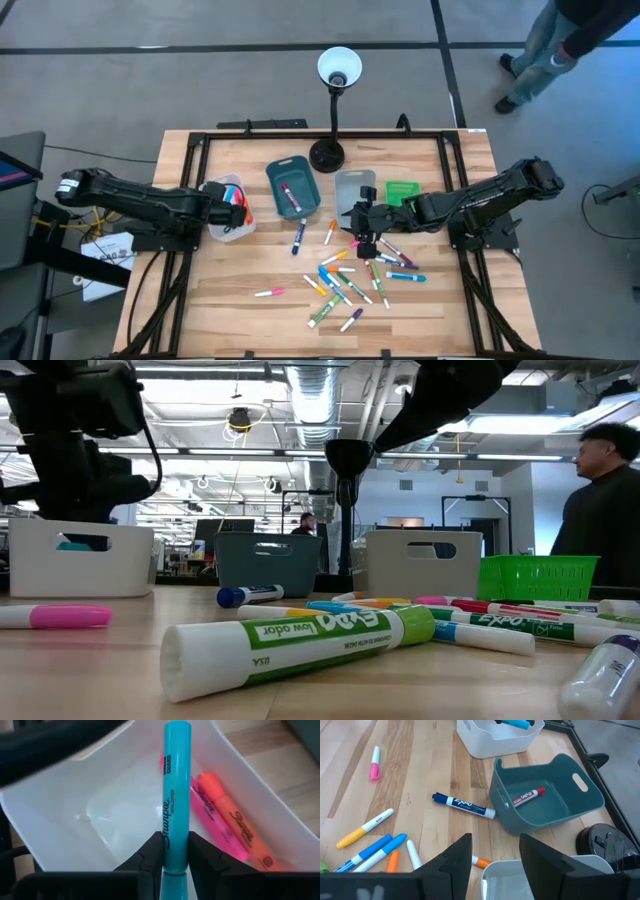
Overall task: Pick & Place Markers
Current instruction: Put the blue highlighter pen into the white bin, then put the dark blue big marker pen into the blue bin
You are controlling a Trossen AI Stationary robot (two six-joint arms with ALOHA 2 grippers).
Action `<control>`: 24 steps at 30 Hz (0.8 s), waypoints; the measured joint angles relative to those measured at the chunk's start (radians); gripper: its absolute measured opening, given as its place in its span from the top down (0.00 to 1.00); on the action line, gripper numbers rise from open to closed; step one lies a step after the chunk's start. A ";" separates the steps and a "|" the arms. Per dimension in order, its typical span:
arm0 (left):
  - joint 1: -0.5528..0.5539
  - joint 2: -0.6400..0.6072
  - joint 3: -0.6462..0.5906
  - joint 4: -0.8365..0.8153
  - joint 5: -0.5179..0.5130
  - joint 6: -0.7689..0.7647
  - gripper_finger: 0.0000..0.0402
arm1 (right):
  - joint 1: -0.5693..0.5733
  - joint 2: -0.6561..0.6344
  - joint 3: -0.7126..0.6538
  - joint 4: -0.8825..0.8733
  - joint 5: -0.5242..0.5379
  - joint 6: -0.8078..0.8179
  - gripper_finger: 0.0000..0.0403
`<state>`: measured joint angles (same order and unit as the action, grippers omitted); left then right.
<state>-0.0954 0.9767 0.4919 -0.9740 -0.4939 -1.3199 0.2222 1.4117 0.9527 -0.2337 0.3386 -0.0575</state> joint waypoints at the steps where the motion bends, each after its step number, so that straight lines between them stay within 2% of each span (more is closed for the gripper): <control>1: 0.009 0.003 0.000 0.001 0.010 0.004 0.82 | 0.000 0.000 0.000 0.000 0.000 -0.003 0.62; 6: 0.039 0.026 0.000 0.006 0.024 0.009 0.80 | -0.002 0.000 0.000 0.000 0.000 -0.047 0.62; 17: 0.044 0.086 0.000 0.013 0.028 0.007 0.66 | -0.002 0.000 0.000 0.003 0.000 -0.110 0.62; 21: 0.044 0.074 0.003 0.015 0.024 0.064 0.65 | -0.003 0.000 0.000 0.018 0.000 -0.134 0.61; 24: 0.043 0.054 0.028 0.016 -0.022 0.103 0.66 | -0.009 0.000 0.000 0.050 0.000 -0.125 0.59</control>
<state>-0.0521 1.0303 0.5198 -0.9579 -0.5158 -1.2174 0.2129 1.4117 0.9527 -0.1834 0.3386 -0.1829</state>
